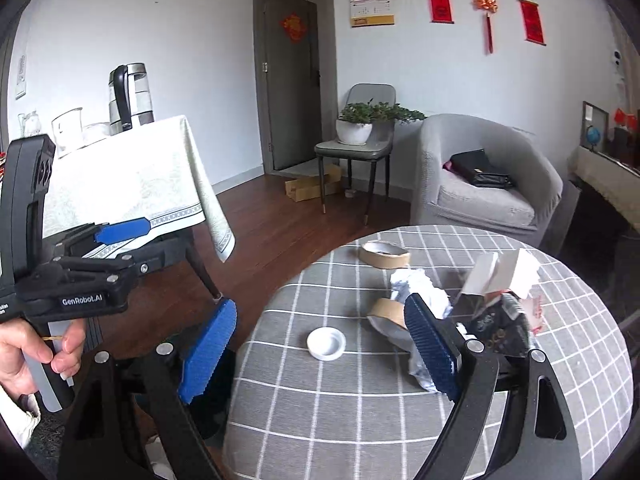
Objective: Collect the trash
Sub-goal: 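Grasp the black snack wrapper with the right tool while the left tool grasps another white lid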
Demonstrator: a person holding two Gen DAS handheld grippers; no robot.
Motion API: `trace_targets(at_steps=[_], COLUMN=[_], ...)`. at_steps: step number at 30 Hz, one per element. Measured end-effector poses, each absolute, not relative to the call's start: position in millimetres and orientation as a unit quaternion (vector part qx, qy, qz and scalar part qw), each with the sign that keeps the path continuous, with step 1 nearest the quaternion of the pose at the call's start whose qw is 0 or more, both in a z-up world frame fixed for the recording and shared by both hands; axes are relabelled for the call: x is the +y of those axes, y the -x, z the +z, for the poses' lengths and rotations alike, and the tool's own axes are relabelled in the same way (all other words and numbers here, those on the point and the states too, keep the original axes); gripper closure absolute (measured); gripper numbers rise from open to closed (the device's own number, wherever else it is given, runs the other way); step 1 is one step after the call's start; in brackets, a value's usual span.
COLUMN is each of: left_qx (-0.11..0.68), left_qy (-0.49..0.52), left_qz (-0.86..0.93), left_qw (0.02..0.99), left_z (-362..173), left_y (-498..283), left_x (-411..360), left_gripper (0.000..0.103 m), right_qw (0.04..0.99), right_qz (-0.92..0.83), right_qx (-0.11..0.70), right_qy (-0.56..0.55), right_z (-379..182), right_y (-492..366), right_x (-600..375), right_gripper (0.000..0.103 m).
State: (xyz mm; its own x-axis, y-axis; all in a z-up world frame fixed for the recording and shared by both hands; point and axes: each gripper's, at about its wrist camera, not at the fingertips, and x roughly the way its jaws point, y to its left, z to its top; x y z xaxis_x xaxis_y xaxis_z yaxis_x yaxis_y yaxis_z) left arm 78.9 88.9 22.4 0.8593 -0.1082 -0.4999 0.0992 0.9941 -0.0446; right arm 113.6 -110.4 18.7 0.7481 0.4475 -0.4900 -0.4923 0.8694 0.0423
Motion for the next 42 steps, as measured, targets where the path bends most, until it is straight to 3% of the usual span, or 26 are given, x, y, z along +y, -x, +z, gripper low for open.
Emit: trace_targets(at_steps=[10, 21, 28, 29, 32, 36, 42], left_qx=[0.297, 0.348, 0.366, 0.364, 0.36, 0.359, 0.363], left_qy=[-0.054, -0.075, -0.057, -0.056, -0.057, -0.056, -0.042], left_qz=[-0.134, -0.151, -0.146, -0.145, -0.146, -0.149, -0.156], left_qw=[0.944, 0.922, 0.917, 0.918, 0.92, 0.92, 0.918], left_z=[-6, -41, -52, -52, -52, -51, -49], left_y=[-96, -125, -139, -139, -138, -136, -137], left_x=[21, -19, -22, -22, -24, -25, -21], left_gripper=[0.019, 0.038, 0.047, 0.054, 0.061, 0.07, 0.071], right_qw=[0.949, 0.945, 0.937, 0.936, 0.93, 0.924, 0.921], right_qz=[0.194, 0.185, 0.194, 0.192, 0.194, 0.188, 0.18], right_qx=[0.248, 0.268, 0.29, 0.295, 0.313, 0.331, 0.344], right_qy=[0.006, -0.016, -0.016, -0.017, -0.019, -0.02, -0.016], right_z=[18, 9, 4, 3, -3, -11, -16], right_y=[-117, -127, -140, -143, -152, -165, -176], right_x=[-192, -233, -236, -236, -236, -233, -226], right_gripper=[0.016, 0.017, 0.035, 0.039, 0.053, 0.059, 0.068])
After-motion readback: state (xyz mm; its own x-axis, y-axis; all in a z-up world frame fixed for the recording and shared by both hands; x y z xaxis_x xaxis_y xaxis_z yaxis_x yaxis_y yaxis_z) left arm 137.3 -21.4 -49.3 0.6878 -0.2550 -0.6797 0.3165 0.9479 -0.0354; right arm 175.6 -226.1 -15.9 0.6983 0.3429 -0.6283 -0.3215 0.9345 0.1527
